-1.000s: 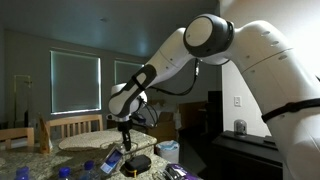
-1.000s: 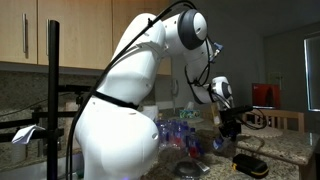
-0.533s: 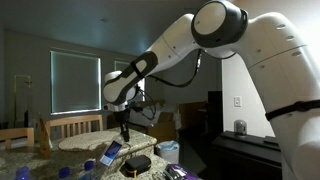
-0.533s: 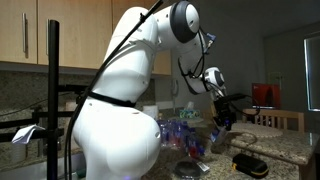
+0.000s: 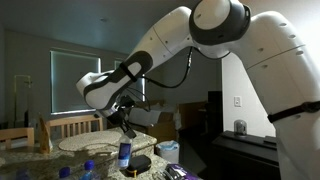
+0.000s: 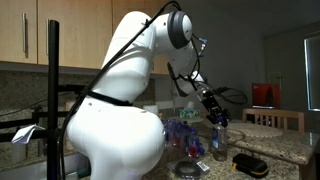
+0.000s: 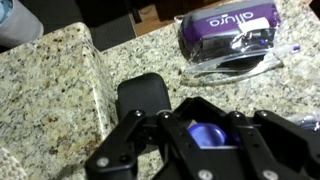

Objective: Move the cable and the empty bottle to the front.

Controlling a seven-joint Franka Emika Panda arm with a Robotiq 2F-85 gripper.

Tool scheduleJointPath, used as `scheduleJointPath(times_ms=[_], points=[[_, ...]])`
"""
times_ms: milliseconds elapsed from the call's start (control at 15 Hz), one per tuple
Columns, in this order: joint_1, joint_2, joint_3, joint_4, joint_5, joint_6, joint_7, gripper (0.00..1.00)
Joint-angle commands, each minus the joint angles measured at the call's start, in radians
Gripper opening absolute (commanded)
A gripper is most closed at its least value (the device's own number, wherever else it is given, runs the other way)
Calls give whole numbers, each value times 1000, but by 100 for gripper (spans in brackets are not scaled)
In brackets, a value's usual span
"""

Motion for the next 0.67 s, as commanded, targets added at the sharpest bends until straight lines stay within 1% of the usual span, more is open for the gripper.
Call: scheduleJointPath(times_ms=[0,133,333,600], points=[[9,60,24,41,-68,-129,21,6],[3,90,37,44,-63,-154,14,6],[-7,128,45,44,-42,-148,16,6],[-8,159,44,47,-45,-146,20,6]])
